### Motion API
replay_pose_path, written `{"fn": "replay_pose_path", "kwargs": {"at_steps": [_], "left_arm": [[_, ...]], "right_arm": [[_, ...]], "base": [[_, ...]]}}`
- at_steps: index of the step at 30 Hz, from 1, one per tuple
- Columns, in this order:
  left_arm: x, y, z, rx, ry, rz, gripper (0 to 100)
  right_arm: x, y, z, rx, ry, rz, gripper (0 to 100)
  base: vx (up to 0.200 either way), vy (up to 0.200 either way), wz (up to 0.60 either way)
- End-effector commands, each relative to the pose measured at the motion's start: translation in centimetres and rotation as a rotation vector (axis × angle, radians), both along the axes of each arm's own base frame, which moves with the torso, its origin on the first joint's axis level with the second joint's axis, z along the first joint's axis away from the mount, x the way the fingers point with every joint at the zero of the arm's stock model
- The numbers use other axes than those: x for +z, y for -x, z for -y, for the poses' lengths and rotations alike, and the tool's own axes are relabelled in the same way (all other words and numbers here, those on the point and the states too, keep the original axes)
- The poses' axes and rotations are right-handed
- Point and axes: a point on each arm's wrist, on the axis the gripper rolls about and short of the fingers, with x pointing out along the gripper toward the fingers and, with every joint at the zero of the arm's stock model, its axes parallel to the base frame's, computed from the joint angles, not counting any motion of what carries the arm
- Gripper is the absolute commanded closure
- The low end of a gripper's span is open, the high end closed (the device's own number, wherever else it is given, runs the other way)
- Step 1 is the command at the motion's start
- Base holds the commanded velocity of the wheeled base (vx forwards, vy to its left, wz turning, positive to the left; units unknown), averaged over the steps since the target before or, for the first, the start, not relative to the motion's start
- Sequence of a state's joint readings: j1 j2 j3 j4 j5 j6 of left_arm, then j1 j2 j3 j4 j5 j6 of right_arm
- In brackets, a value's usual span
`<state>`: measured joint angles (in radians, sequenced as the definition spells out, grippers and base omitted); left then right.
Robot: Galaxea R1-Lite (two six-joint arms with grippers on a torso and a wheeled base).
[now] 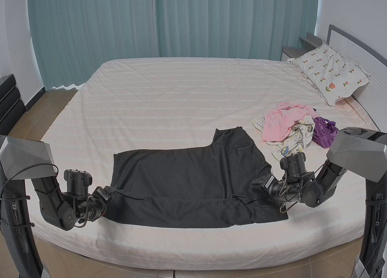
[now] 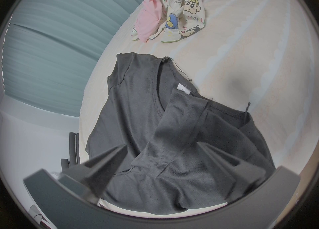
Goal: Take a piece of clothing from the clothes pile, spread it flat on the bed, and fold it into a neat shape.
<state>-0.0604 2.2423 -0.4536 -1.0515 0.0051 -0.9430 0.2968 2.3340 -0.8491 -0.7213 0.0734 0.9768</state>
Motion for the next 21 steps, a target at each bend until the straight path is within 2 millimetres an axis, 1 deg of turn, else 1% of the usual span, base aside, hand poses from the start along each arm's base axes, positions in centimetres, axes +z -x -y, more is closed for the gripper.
{"fn": "replay_pose_path", "kwargs": {"at_steps": [1,3,5,12,13,14,15,19,21], "left_arm": [[-0.1,-0.1,-0.1,0.002,0.001,0.001,0],[-0.1,-0.1,-0.1,0.004,0.001,0.001,0],[-0.1,-0.1,-0.1,0.004,0.001,0.001,0],[-0.1,0.0,-0.1,0.002,0.001,-0.002,0],[-0.1,0.1,-0.1,0.002,0.0,-0.005,0],[-0.1,0.1,-0.1,0.002,0.0,-0.005,0],[-0.1,0.1,-0.1,0.002,0.0,-0.005,0],[-0.1,0.1,-0.1,0.004,0.0,-0.005,0],[-0.1,0.1,-0.1,0.002,0.0,-0.007,0]], "right_arm": [[-0.5,0.1,-0.1,0.004,0.011,-0.009,100],[-1.0,0.2,-0.3,0.014,0.058,-0.007,100],[-1.0,0.2,-0.4,0.018,0.073,-0.004,100],[0.8,0.9,0.1,0.0,0.071,0.024,100],[1.4,1.3,0.2,0.002,0.068,0.029,100],[1.4,1.3,0.2,0.002,0.068,0.029,100],[2.0,1.8,0.4,0.009,0.065,0.031,100],[1.6,2.0,0.4,0.018,0.062,0.017,100],[0.9,1.9,0.4,0.022,0.068,0.003,100]], "base": [[0.0,0.0,0.0],[0.0,0.0,0.0],[0.0,0.0,0.0],[0.0,0.0,0.0],[0.0,0.0,0.0],[0.0,0.0,0.0],[0.0,0.0,0.0],[0.0,0.0,0.0],[0.0,0.0,0.0]]}}
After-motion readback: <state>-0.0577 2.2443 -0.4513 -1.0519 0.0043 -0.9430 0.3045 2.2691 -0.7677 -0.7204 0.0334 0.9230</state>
